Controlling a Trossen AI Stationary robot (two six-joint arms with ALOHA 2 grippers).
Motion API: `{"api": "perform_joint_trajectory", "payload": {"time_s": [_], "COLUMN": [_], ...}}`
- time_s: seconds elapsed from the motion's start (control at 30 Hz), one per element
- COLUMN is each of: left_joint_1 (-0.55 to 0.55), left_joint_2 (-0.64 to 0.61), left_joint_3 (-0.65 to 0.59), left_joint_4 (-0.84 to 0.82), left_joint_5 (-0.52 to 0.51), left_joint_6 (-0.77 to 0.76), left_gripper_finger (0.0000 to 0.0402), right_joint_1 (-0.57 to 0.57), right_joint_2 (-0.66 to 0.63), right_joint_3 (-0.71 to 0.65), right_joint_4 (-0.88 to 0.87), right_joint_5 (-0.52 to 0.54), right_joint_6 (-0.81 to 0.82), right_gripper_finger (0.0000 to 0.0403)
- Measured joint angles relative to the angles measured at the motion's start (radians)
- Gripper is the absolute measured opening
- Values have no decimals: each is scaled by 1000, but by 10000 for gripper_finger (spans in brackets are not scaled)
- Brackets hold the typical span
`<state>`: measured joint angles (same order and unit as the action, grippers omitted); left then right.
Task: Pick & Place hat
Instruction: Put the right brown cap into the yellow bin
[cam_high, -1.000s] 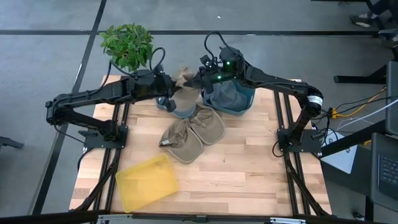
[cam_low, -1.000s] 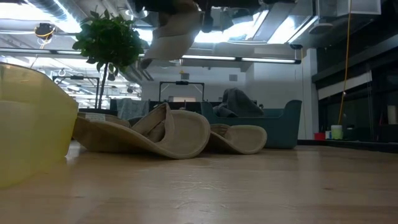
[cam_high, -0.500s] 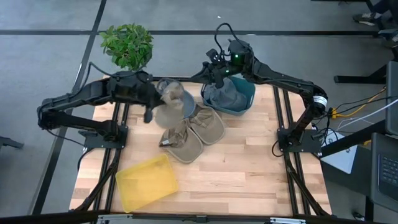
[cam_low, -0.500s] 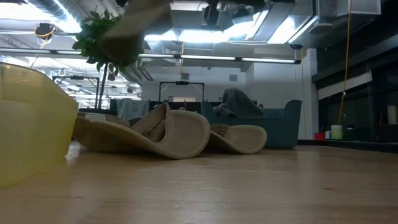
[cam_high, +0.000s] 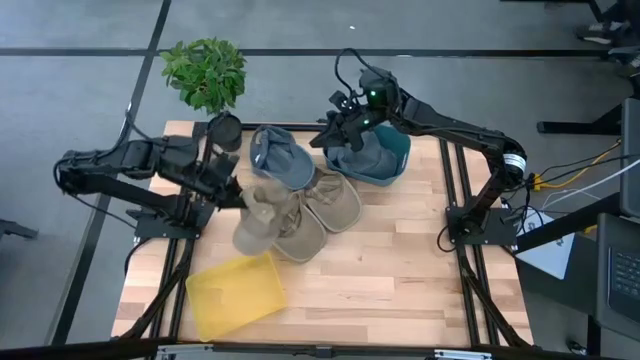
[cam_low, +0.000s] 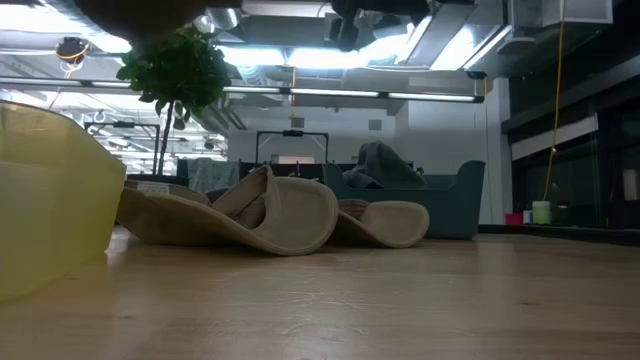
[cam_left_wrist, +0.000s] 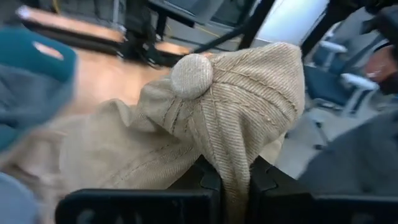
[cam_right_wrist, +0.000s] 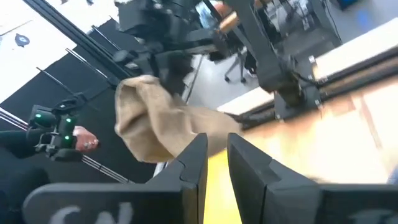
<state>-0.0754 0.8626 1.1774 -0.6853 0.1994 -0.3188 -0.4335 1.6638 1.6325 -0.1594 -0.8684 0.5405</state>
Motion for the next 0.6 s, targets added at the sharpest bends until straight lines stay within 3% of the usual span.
{"api": "perform_joint_trajectory", "payload": {"time_s": [0.3, 0.6], "left_joint_1": [-287, -498], "left_joint_2": [60, 218], "left_joint_3": [0, 0], "left_joint_4": [0, -97], "left_joint_5": [-106, -258], "left_joint_6": [-315, -443], "left_gripper_finger": [12, 12], "right_joint_1": [44, 95], "right_joint_2": [0, 0], "right_joint_3": [0, 0], "right_joint_4": [-150, -238], "right_joint_5": [-23, -15], "right_joint_6": [-54, -107], "right_gripper_finger": [62, 62]}}
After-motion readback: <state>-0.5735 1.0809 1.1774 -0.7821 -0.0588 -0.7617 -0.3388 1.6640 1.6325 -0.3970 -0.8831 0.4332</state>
